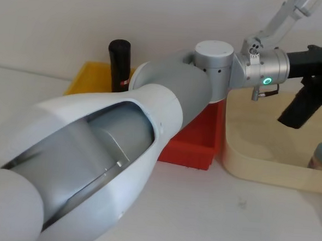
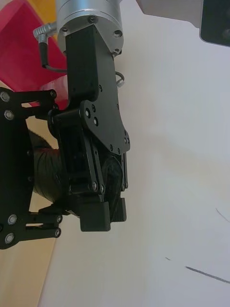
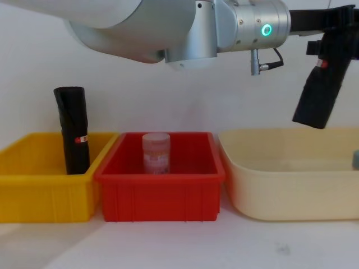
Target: Pick up the garbage bag with the one hand and transfer it to the other hand.
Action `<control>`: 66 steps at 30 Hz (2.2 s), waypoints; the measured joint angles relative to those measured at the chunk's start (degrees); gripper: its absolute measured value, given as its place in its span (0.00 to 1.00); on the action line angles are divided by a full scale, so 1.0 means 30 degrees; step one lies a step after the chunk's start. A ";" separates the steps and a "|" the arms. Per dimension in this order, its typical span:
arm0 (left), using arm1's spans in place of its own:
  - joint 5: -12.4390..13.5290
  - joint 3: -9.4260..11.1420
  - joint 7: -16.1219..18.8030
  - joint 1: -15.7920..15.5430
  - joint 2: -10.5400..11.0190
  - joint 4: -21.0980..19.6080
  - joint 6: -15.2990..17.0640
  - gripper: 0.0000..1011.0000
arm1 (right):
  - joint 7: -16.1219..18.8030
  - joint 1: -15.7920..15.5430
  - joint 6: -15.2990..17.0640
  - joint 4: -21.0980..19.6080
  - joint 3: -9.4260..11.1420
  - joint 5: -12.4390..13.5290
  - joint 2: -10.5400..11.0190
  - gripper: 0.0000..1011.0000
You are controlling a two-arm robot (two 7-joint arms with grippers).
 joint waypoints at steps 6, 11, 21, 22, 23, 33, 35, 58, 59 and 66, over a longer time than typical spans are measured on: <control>0.0000 0.0001 -0.0001 -0.0010 -0.0006 0.0010 -0.0004 0.36 | 0.0013 0.0104 0.0014 0.0081 -0.0110 0.0027 -0.0053 0.94; 0.0000 0.0003 -0.0001 -0.0010 -0.0014 0.0023 -0.0006 0.36 | 0.0031 0.0165 0.0017 0.0130 -0.0180 0.0049 -0.0089 0.91; -0.0001 0.0005 -0.0001 -0.0011 -0.0025 0.0025 -0.0009 0.36 | 0.0057 0.0238 0.0018 0.0183 -0.0255 0.0069 -0.0130 0.86; -0.0002 0.0006 -0.0001 -0.0011 -0.0026 0.0025 -0.0009 0.36 | 0.0060 0.0246 0.0019 0.0185 -0.0263 0.0072 -0.0134 0.85; -0.0001 0.0004 -0.0001 -0.0010 -0.0027 0.0026 -0.0009 0.36 | 0.0061 0.0249 0.0019 0.0187 -0.0266 0.0072 -0.0135 0.85; 0.0001 0.0005 0.0000 -0.0008 -0.0027 0.0025 -0.0009 0.36 | 0.0084 0.0268 0.0019 0.0201 -0.0290 0.0085 -0.0151 0.79; 0.0000 0.0005 0.0000 -0.0008 -0.0027 0.0025 -0.0008 0.36 | 0.0089 0.0272 0.0018 0.0208 -0.0296 0.0086 -0.0155 0.78; 0.0000 0.0005 0.0000 -0.0008 -0.0027 0.0025 0.0001 0.36 | 0.0090 0.0297 0.0012 0.0216 -0.0314 0.0086 -0.0168 0.69; 0.0000 0.0005 0.0001 -0.0008 -0.0026 0.0024 0.0001 0.36 | 0.0090 0.0297 0.0012 0.0217 -0.0314 0.0087 -0.0167 0.69; 0.0001 0.0005 0.0000 -0.0008 -0.0026 0.0024 0.0001 0.36 | 0.0090 0.0297 0.0012 0.0215 -0.0314 0.0086 -0.0167 0.69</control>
